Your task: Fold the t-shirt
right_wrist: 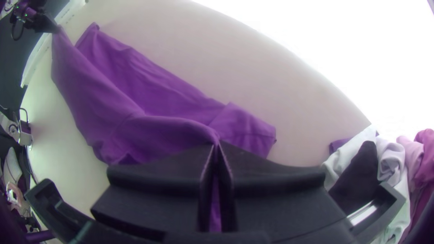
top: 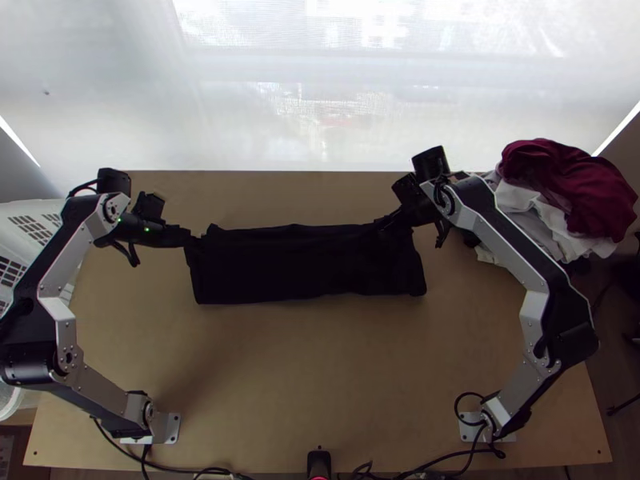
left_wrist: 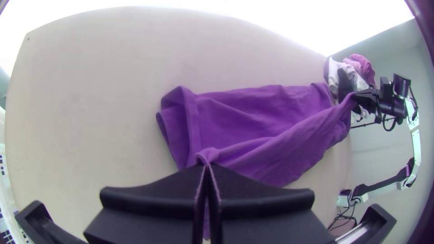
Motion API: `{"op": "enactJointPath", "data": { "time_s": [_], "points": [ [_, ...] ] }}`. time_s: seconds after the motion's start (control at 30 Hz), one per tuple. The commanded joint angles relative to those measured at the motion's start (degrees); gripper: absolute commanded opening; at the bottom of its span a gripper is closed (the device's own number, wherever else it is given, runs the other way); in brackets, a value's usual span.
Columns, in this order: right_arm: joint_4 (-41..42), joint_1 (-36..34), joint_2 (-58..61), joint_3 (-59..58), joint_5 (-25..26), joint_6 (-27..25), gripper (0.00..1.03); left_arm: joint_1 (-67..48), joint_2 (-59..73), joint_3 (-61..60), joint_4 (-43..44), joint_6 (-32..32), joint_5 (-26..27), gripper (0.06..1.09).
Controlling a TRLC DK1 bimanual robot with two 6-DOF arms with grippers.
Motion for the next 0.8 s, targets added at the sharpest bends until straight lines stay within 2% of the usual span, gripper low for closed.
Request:
{"op": "enactJointPath", "data": {
  "time_s": [0.0, 0.77],
  "points": [
    [0.0, -1.9, 6.7, 7.1, 0.1, -0.2, 0.03, 0.1, 6.1, 7.2, 0.0, -0.7, 0.0, 0.09],
    [0.0, -3.3, 19.1, 14.9, 0.1, -0.1, 0.03, -1.6, 22.1, 18.1, 0.2, -1.1, 0.0, 0.09]
  ]
}}
